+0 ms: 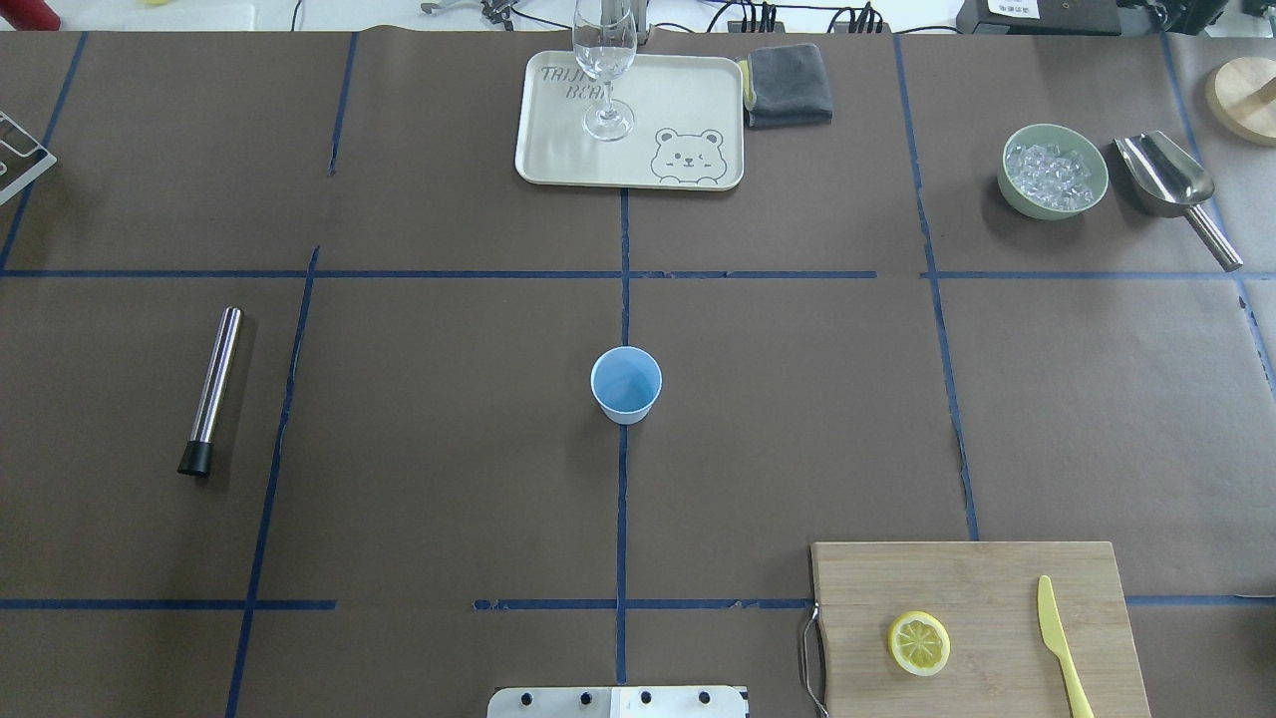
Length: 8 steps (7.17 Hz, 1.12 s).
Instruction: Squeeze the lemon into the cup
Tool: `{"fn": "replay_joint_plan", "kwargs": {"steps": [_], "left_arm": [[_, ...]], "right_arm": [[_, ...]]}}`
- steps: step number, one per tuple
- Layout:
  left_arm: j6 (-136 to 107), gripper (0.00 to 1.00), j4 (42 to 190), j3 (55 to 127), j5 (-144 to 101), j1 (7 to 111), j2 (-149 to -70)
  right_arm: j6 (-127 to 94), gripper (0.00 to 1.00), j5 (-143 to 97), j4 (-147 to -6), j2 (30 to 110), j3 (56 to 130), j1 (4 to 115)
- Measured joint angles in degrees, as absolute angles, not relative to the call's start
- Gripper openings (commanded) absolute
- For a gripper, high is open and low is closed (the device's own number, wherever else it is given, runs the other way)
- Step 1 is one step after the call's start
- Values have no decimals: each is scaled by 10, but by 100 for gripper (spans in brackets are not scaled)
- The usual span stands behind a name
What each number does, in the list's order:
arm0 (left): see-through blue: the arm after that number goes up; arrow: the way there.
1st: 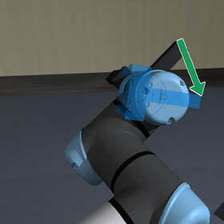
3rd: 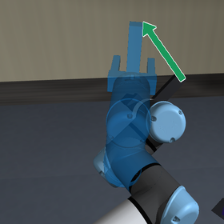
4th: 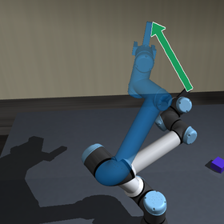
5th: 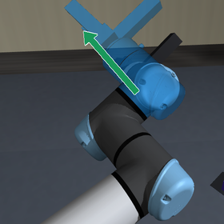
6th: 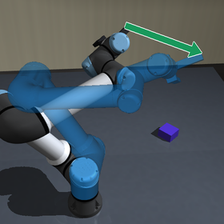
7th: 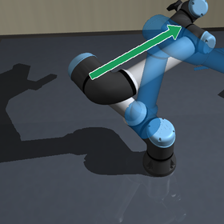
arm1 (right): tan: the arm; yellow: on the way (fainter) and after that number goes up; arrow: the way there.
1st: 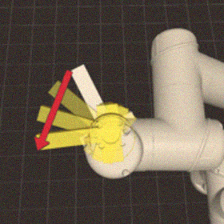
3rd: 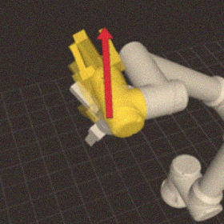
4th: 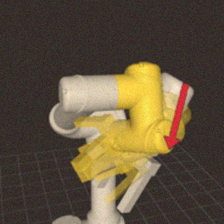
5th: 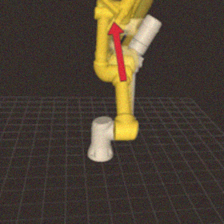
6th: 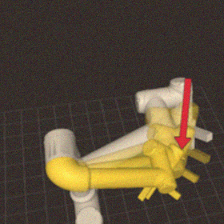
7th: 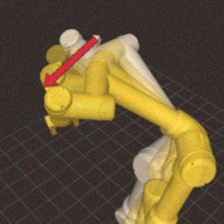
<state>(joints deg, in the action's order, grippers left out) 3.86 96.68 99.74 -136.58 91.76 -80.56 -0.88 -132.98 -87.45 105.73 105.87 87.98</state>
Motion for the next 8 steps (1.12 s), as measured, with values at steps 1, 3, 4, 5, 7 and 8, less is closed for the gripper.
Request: {"fn": "replay_joint_plan", "kwargs": {"steps": [1,3,4,5,7,8], "left_arm": [[39,100,968,997,-1365,918,-806],[39,100,973,995,-1364,918,-807],[38,100,974,993,-1364,918,-808],[38,100,974,992,-1364,918,-808],[39,100,974,993,-1365,918,-808],[39,100,974,995,-1366,918,-807]], "right_arm": [[-9,100,-1330,-875,1057,1059,880],[-8,100,-1330,-875,1057,1062,880],[-9,100,-1331,-875,1057,1064,880],[-10,100,-1331,-875,1057,1065,880],[-14,100,-1330,-875,1043,1072,880],[-16,100,-1330,-875,1024,1072,880]]}}
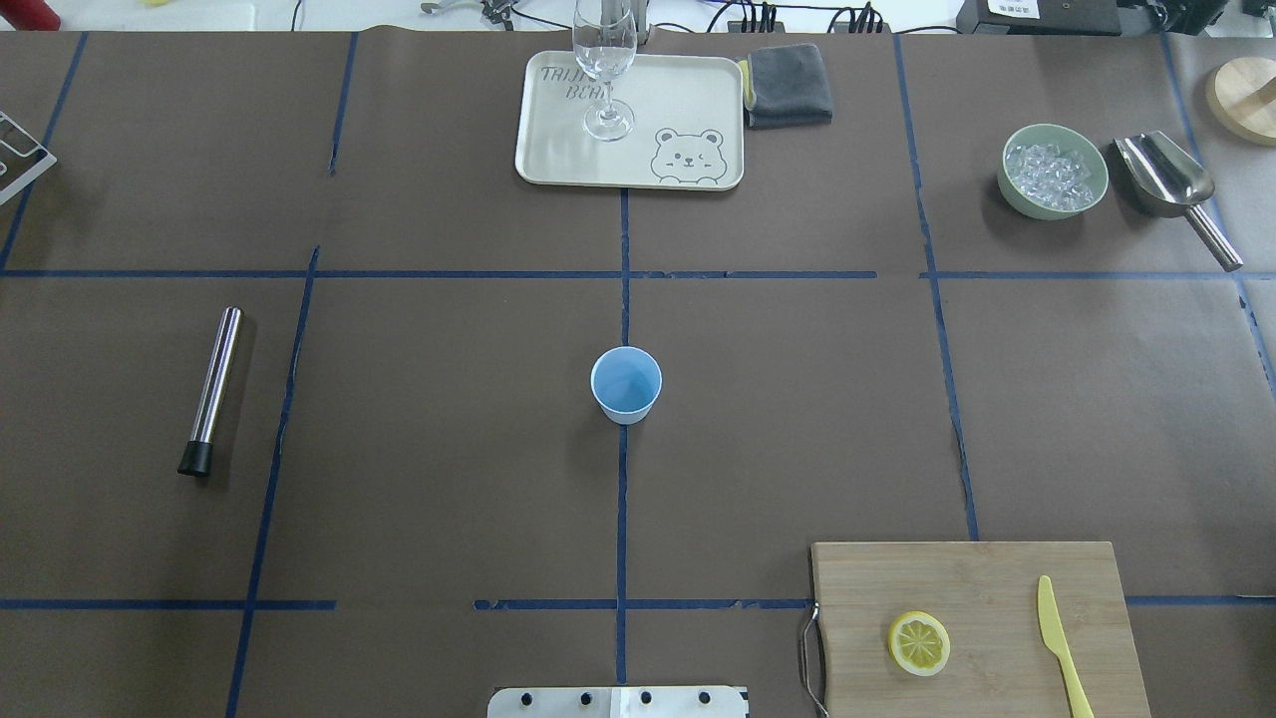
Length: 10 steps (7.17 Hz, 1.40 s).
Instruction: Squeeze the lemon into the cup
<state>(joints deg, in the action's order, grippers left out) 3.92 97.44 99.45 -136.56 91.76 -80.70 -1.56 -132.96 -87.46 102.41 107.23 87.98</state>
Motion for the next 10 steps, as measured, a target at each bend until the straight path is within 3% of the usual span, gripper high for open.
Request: {"fn": "replay_joint_plan", "kwargs": {"steps": [5,10], "left_arm": [[40,100,976,1002,-1368,917,-807],[40,100,979,1009,-1369,916,-808]], "right_arm": [[-34,100,-1340,-842,986,1107,845],[-394,100,-1174,-821,956,1257,531]]}}
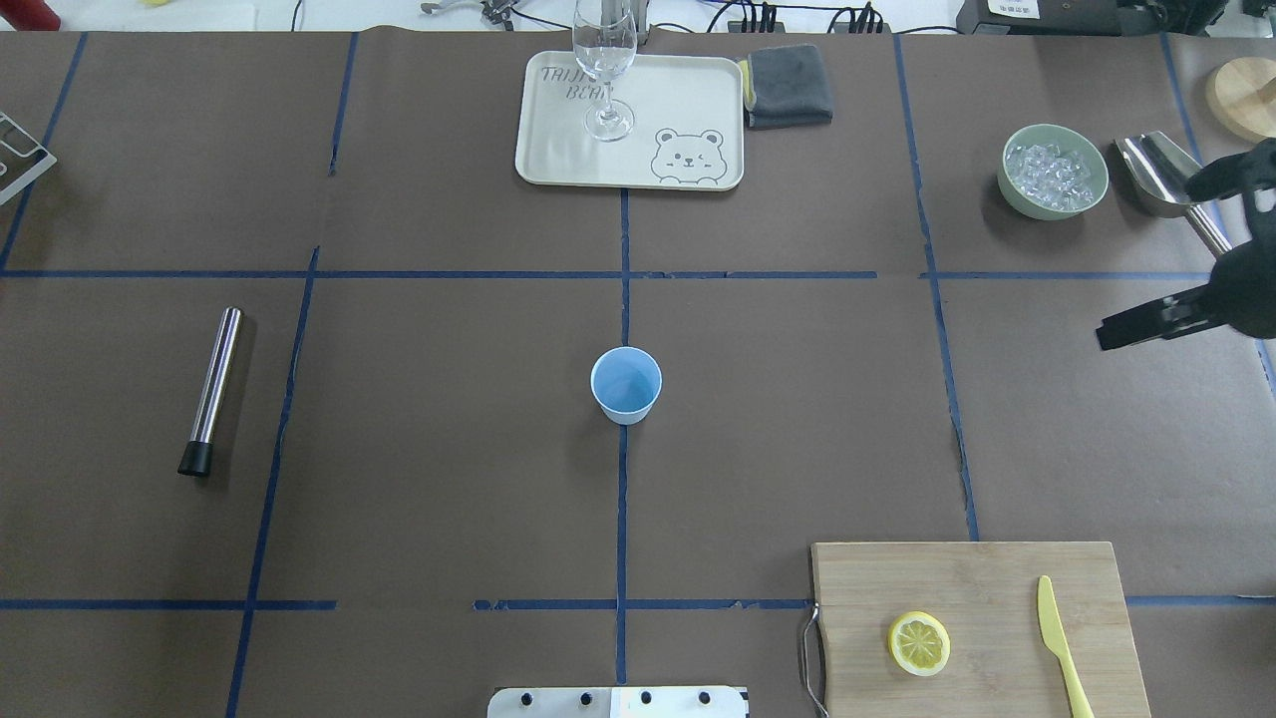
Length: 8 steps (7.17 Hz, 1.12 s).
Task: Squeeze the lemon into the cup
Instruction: 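Move the right gripper down over the lemon slice on the cutting board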
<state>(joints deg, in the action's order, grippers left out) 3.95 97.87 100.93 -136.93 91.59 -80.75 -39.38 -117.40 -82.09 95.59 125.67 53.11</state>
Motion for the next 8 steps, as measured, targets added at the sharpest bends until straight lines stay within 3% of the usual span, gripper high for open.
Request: {"fn": "replay_joint_plan", "kwargs": {"steps": [3,8], "left_arm": [[40,100,996,1008,-1369,916,-805],[40,100,998,1009,-1369,916,-805]], "right_arm": [[-656,100,-1012,-821,950,1323,297],[-851,100,-818,-812,949,1314,48]]}}
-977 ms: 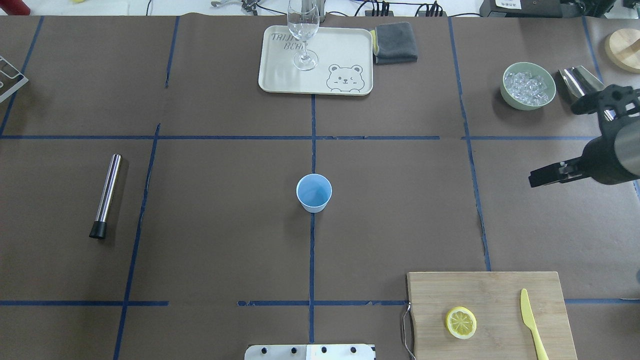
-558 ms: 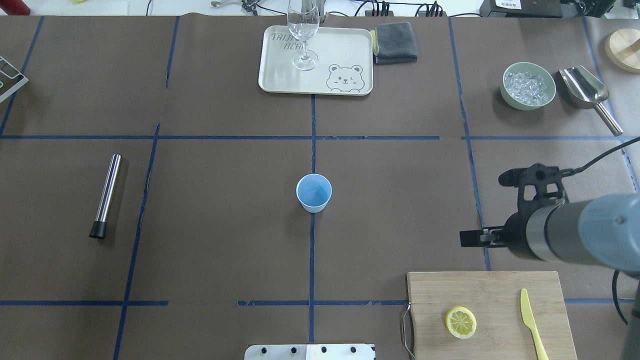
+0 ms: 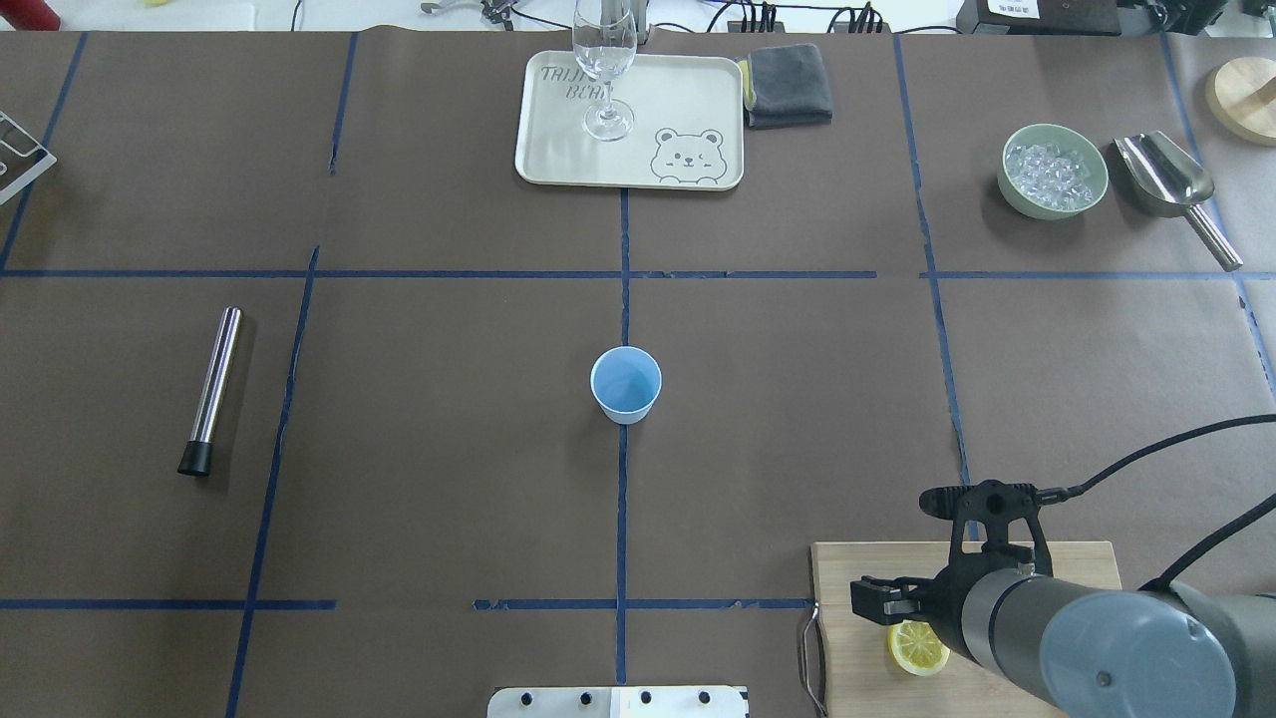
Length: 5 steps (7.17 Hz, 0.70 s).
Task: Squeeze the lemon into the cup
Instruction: 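Grasp the lemon slice with the right gripper and lift it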
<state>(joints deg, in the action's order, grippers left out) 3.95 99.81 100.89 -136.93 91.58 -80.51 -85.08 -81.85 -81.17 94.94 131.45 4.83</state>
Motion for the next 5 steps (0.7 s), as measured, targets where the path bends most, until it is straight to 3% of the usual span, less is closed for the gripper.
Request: {"fn": "replay_joint_plan", "kwargs": {"steps": [5], "left_arm": [[40,100,998,1009,-1369,916,-805]], "right_arm": [[-872,100,-782,-732,956,1245,7]]}}
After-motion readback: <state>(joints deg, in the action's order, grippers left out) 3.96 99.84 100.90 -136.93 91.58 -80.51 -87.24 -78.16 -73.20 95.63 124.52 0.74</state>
